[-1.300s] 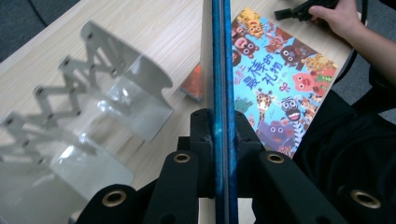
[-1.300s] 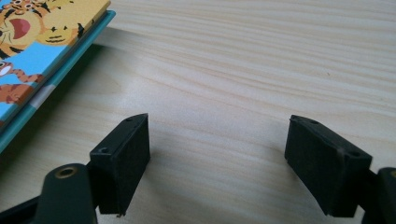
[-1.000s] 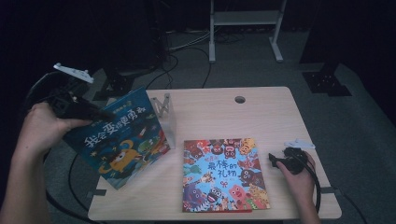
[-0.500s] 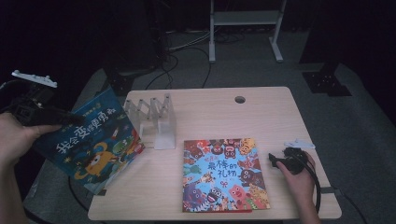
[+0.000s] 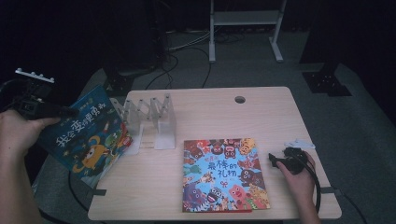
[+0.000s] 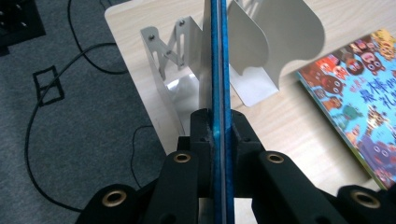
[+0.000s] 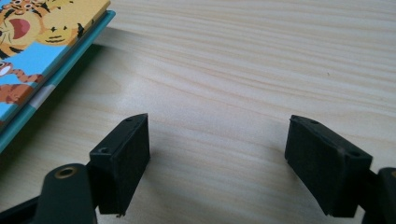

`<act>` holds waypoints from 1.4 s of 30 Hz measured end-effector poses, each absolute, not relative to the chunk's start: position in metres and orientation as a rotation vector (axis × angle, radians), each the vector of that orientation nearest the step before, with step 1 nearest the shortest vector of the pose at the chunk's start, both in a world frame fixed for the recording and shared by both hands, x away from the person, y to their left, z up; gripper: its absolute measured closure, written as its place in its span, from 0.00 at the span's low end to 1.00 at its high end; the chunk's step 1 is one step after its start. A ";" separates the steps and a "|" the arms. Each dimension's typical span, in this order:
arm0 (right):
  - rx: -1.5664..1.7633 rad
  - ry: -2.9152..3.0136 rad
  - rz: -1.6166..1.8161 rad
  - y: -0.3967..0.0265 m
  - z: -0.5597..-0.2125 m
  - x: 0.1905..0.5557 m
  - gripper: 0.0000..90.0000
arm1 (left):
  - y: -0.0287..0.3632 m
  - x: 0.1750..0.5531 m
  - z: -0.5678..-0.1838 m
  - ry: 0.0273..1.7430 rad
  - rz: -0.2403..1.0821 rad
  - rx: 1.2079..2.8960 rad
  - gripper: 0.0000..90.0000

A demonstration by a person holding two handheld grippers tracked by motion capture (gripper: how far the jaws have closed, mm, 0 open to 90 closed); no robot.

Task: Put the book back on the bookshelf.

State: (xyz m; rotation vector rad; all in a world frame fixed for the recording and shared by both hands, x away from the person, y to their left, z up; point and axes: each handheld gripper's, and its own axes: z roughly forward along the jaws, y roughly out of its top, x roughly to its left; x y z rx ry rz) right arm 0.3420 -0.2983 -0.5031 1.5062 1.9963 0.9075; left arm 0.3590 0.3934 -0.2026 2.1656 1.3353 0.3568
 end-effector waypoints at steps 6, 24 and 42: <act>1.506 1.996 0.907 -0.298 -0.503 0.342 0.23 | 0.386 0.380 -0.206 1.364 0.376 2.153 0.91; 1.505 1.996 0.907 -0.298 -0.503 0.342 0.23 | 0.374 0.422 -0.213 1.434 0.438 2.083 0.91; 1.505 1.998 0.906 -0.298 -0.503 0.342 0.23 | 0.376 0.425 -0.206 1.436 0.428 2.094 0.89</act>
